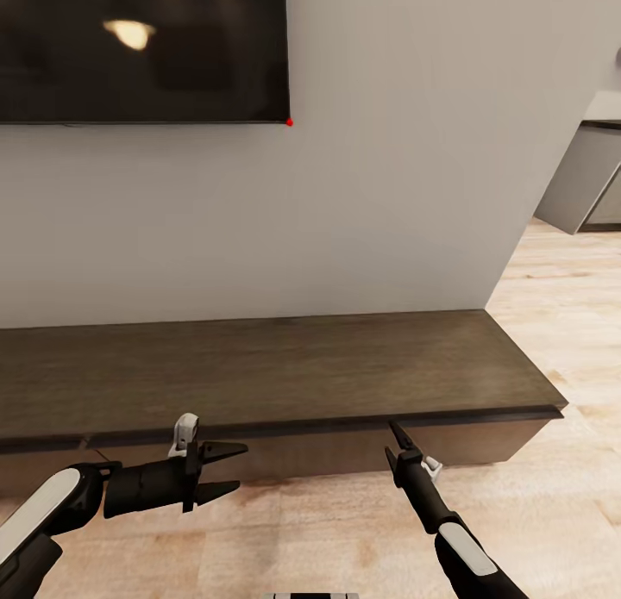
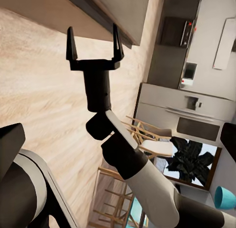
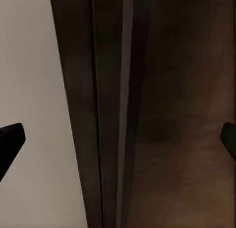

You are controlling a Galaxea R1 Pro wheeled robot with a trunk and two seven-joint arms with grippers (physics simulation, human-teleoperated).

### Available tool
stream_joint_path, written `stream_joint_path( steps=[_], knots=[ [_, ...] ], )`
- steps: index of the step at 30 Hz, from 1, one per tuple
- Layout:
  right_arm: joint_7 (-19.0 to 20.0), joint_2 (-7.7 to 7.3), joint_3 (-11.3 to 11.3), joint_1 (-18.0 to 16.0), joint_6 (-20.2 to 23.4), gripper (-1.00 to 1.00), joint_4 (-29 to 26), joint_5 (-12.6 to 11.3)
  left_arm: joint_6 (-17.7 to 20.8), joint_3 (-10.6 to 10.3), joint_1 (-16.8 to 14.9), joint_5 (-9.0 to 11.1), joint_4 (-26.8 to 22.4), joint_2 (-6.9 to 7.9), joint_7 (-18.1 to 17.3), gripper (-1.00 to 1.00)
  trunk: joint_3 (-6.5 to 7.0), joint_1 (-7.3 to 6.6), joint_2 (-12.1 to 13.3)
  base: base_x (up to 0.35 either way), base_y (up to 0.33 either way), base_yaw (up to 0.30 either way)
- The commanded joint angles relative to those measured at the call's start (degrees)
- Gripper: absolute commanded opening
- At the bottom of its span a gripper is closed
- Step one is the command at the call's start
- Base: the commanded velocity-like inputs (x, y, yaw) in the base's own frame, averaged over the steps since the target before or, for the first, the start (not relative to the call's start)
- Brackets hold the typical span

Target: Place each of the two pumpkins and all three candles from the living room inside a cabinet in the living room (use any cabinet), then make sure every cabinet is closed, and position the cauldron so it is next to a table in the living room.

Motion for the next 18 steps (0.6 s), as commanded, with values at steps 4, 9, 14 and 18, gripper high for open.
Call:
stream_joint_path(
  steps=[4, 9, 14, 18],
  knots=[
    [-0.7, -0.03, 0.3, 0.0, 0.3, 1.0, 0.0, -0.6, 0.0, 0.0, 0.0, 0.6, 0.0, 0.03, 0.5, 1.0, -0.4, 0.43, -0.8, 0.0, 0.0, 0.0],
    [-0.9, -0.03, 0.3, 0.0, -0.1, 1.0, 0.0, -0.6, 0.0, -0.1, 0.0, 0.6, -0.1, 0.05, 0.5, 1.0, -0.94, 1.09, -2.0, 0.0, 0.0, 0.0],
    [-1.0, -0.03, 0.3, 0.0, -1.1, 1.0, 0.0, -0.6, 0.0, 0.1, 0.0, 0.6, -0.1, 0.04, 0.5, 1.0, -0.94, 1.09, -2.0, 0.0, 0.0, 0.0],
    [-1.0, -0.03, 0.3, 0.0, -1.2, 1.0, 0.0, -0.6, 0.1, 0.1, 0.0, 0.6, -0.1, 0.07, 0.5, 1.0, -0.94, 1.09, -2.0, 0.0, 0.0, 0.0]
  ],
)
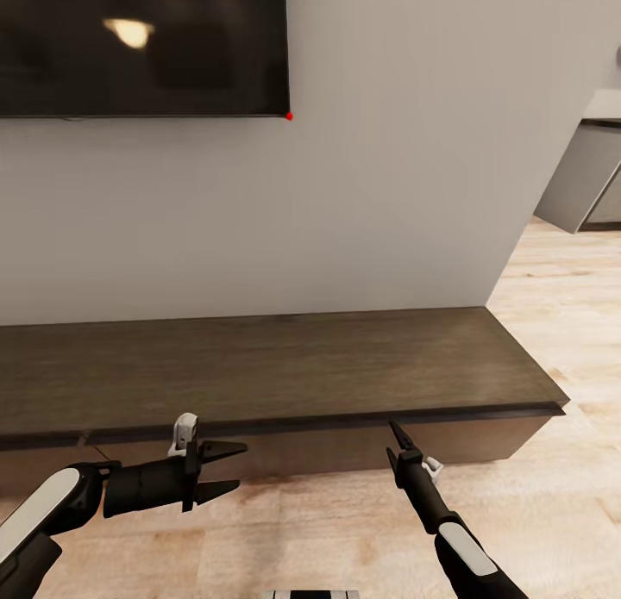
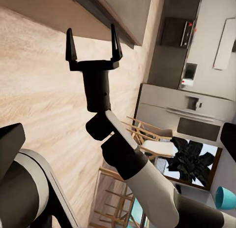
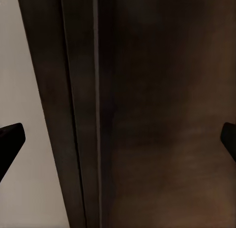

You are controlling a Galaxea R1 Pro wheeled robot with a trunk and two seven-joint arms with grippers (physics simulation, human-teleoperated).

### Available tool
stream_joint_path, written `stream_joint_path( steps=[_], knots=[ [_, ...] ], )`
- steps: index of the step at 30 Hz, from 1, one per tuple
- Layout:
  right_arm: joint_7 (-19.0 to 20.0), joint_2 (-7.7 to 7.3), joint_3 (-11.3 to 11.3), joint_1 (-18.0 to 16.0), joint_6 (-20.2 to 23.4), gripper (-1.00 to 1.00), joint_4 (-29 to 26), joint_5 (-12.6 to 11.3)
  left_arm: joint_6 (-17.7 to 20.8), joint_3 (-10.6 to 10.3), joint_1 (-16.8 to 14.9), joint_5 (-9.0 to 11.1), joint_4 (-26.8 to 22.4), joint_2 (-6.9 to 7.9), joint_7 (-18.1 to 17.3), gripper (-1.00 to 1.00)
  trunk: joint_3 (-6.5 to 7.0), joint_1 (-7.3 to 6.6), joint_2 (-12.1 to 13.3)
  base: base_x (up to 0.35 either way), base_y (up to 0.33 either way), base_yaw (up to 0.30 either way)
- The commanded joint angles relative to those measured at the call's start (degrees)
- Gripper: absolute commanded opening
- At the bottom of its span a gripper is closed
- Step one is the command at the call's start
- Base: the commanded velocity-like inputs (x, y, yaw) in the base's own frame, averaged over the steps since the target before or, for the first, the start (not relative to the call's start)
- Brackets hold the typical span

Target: Place each of the two pumpkins and all three candles from the living room inside a cabinet in the living room (use any cabinet), then make sure every cabinet is closed, and position the cauldron so it is next to a table in the living room.

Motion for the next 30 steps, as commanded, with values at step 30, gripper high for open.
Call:
stream_joint_path(
  steps=[30],
  knots=[
    [0.1, -0.06, 0.3, 0.0, 0.1, 1.0, 0.0, 1.4, 0.0, 0.0, 0.0, 0.6, 0.0, 0.03, 0.5, 1.0, -0.04, -0.01, 0.0, 0.04, 0.0, 0.0]
  ],
)
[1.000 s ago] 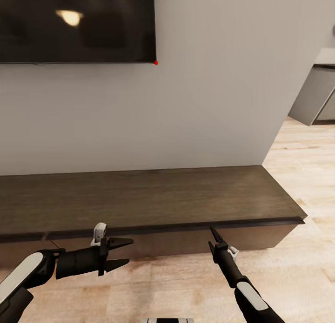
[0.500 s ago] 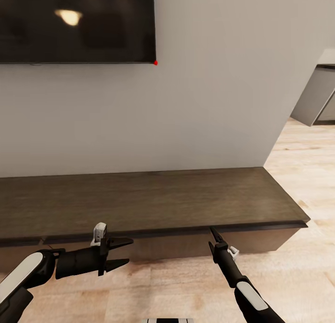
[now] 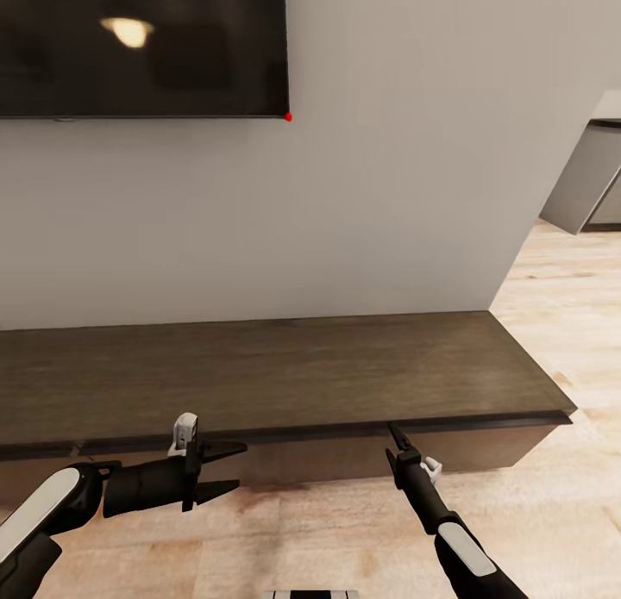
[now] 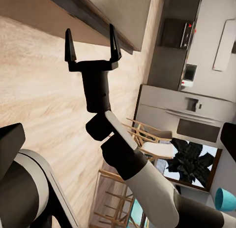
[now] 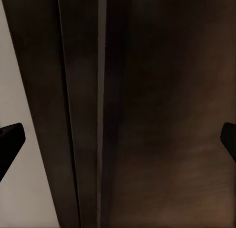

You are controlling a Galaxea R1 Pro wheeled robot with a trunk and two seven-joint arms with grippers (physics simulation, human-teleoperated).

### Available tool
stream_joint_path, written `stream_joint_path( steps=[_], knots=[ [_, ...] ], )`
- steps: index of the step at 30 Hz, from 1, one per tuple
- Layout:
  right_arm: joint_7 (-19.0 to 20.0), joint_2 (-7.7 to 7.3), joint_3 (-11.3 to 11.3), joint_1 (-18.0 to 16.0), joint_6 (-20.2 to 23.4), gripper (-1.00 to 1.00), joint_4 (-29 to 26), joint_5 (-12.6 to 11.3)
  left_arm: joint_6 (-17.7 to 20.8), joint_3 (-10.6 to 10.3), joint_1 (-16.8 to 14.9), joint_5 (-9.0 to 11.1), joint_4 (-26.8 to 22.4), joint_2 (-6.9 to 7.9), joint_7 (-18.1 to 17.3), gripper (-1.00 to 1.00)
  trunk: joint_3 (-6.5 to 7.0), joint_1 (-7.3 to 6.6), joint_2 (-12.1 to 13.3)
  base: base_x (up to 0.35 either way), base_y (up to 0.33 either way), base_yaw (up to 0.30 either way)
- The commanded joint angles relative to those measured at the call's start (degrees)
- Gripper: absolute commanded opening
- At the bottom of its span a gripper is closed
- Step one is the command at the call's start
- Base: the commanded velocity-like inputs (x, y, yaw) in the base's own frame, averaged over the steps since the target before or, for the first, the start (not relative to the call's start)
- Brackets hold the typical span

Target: Place each of the two pumpkins and all three candles from the living room inside a cabinet in the living room (use any cabinet), then make sure every cabinet is closed, and position the cauldron so it is next to a table in the living room.

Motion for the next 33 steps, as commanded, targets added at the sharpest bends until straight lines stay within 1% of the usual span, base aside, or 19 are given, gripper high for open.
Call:
stream_joint_path(
  steps=[1, 33],
  knots=[
    [0.2, -0.06, 0.3, 0.0, 0.3, 1.0, 0.0, -0.6, 0.0, 0.0, 0.0, 0.6, 0.0, 0.03, 0.5, 1.0, -0.04, -0.01, 0.0, 0.001, 0.0, 0.0],
    [-0.6, -0.06, 0.3, -0.1, 0.3, 1.0, 0.0, -0.5, 0.0, -0.1, 0.0, 0.6, 0.0, 0.01, 0.5, 1.0, -0.04, -0.01, 0.0, 0.004, 0.0, 0.0]
  ],
)
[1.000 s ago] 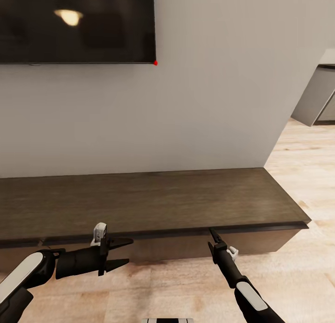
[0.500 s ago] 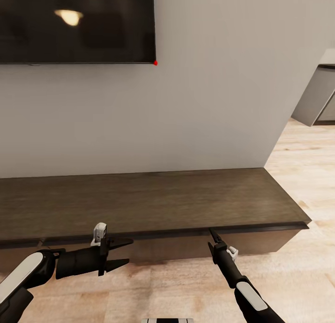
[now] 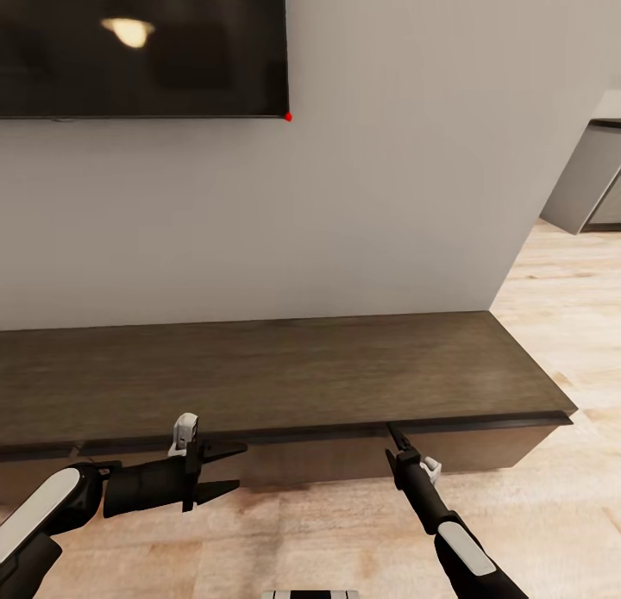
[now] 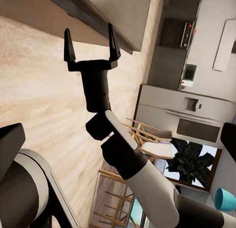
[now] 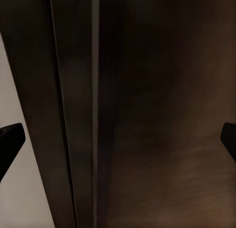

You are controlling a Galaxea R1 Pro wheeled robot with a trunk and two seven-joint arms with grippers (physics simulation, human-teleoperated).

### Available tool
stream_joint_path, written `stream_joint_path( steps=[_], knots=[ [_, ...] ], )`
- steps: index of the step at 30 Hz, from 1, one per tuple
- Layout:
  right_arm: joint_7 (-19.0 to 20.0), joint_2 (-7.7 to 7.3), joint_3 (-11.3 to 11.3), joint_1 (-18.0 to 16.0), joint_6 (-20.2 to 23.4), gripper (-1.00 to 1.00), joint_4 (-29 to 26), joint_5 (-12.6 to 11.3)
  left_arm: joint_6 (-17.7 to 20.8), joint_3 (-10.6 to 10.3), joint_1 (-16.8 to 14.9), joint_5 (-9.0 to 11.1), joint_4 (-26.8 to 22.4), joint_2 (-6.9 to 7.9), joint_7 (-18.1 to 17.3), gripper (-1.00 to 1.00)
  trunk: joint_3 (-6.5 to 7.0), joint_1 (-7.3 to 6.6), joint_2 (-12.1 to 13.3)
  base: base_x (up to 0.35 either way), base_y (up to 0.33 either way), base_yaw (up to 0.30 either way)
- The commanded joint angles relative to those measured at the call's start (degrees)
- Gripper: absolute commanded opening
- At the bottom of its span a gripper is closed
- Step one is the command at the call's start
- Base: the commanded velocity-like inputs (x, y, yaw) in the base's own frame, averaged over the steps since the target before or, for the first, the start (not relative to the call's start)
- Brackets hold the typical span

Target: Place each of the two pumpkins and all three candles from the living room inside a cabinet in the living room (use any cabinet), then make sure every cabinet is closed, and position the cauldron so it is next to a table in the living room.

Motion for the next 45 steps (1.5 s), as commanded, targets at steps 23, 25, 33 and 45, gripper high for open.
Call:
stream_joint_path(
  steps=[23, 25, 33, 45],
  knots=[
    [0.2, 0.03, 0.3, 0.0, 0.2, 1.0, 0.0, -0.6, 0.0, -0.1, 0.0, 0.6, -0.1, 0.03, 0.5, 1.0, -0.04, -0.01, 0.0, 0.0, 0.0, 0.0],
    [0.2, 0.03, 0.3, 0.0, 0.2, 1.0, 0.0, -0.6, 0.0, -0.1, 0.0, 0.6, 0.0, 0.03, 0.5, 1.0, -0.04, -0.01, 0.0, 0.0, 0.0, 0.0],
    [0.2, 0.03, 0.3, 0.0, 0.2, 1.0, 0.0, -0.5, 0.0, -0.1, 0.0, 0.6, 0.0, 0.03, 0.5, 1.0, -0.04, -0.01, 0.0, 0.0, 0.0, 0.0],
    [0.2, 0.03, 0.3, 0.0, 0.2, 1.0, 0.0, -0.5, 0.0, 0.0, 0.0, 0.6, 0.0, 0.03, 0.5, 1.0, -0.04, -0.01, 0.0, -0.032, 0.0, 0.0]
  ],
)
